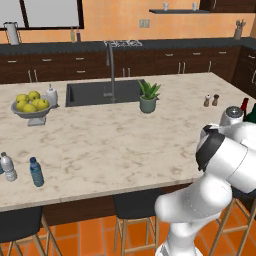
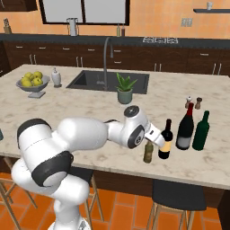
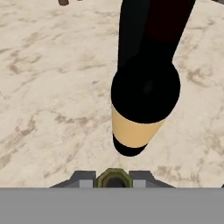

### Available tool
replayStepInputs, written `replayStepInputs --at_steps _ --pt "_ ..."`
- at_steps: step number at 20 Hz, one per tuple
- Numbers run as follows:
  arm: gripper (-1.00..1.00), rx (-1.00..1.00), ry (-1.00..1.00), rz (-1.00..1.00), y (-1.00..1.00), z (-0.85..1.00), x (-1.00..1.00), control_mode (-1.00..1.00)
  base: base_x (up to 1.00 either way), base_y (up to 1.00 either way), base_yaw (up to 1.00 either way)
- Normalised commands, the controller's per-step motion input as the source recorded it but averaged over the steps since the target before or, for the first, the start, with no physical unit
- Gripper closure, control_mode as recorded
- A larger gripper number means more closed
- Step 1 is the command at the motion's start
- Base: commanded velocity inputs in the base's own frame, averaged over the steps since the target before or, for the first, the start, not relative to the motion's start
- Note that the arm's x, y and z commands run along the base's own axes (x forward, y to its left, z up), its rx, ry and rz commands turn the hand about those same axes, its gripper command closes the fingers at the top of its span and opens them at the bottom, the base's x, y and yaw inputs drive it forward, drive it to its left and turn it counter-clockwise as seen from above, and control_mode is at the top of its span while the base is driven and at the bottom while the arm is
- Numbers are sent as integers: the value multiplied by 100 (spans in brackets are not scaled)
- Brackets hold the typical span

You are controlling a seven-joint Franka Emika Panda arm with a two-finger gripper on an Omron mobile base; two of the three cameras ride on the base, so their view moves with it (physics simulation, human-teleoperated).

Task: Move the plastic bottles in the middle to the plastics group, and the glass bottles in the middle to the glass group.

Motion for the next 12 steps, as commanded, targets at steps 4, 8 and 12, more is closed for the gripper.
replayStepInputs --at_steps 4,8,12 --pt "-100 2 0 0 0 -39 2 -100 0 0 0" --pt "-100 1 -2 0 0 -30 -3 -100 0 0 0" --pt "-100 0 -14 0 10 2 -18 -100 0 0 0"
